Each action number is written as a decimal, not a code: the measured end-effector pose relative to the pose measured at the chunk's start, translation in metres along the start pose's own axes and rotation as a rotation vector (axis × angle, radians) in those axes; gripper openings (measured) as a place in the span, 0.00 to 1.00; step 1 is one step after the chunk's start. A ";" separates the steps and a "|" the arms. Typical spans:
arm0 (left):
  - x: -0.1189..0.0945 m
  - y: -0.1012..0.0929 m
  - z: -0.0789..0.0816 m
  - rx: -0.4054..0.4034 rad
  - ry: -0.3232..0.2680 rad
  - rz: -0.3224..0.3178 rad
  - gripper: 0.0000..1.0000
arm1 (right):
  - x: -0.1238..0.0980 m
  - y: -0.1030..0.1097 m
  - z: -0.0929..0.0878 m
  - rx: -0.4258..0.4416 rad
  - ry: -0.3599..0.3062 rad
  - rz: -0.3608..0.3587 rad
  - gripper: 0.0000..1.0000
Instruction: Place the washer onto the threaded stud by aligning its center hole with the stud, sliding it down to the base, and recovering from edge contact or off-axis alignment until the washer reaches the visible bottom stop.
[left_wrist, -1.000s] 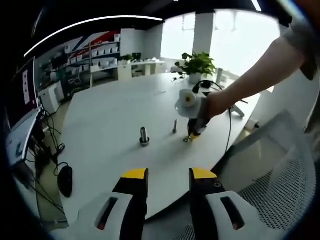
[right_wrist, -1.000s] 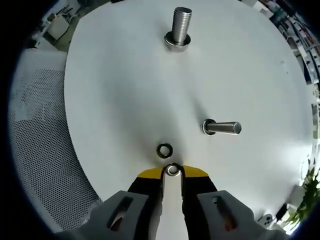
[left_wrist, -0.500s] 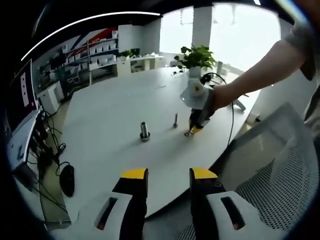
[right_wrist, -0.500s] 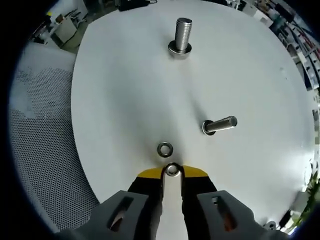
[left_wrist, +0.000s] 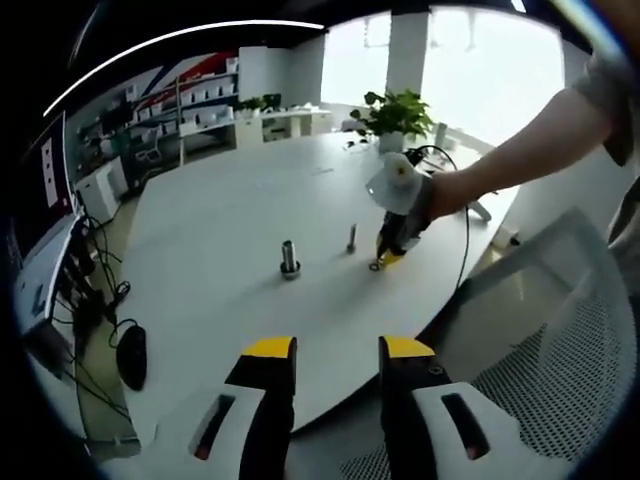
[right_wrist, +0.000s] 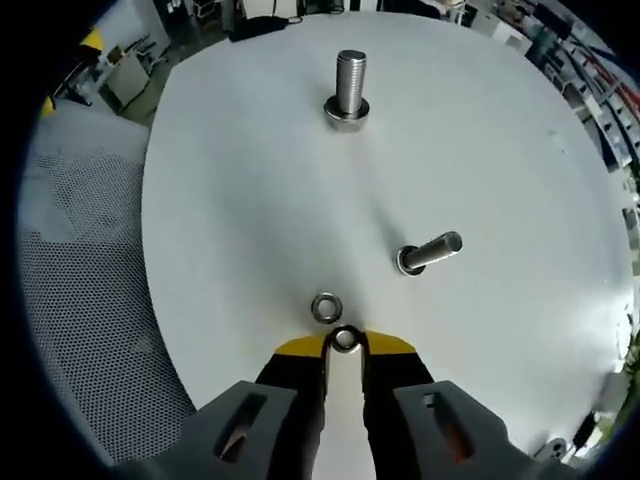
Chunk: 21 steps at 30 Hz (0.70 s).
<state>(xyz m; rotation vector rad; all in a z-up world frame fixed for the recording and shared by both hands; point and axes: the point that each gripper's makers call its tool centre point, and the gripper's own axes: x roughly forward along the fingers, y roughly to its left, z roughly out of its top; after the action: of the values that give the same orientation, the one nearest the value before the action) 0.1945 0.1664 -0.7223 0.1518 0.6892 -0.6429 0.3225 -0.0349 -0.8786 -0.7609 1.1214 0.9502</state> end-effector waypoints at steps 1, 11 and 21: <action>0.000 -0.001 0.000 -0.002 0.002 -0.007 0.31 | 0.001 -0.002 0.000 0.018 -0.011 0.006 0.14; -0.001 0.004 0.002 -0.018 -0.020 0.009 0.31 | -0.007 -0.009 0.005 0.121 -0.072 0.031 0.13; -0.001 0.003 0.003 -0.013 -0.020 0.007 0.31 | -0.035 -0.032 0.021 0.191 -0.164 0.020 0.13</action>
<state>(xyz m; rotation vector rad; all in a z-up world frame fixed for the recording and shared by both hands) 0.1971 0.1686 -0.7198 0.1356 0.6733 -0.6323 0.3549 -0.0375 -0.8384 -0.5082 1.0601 0.8907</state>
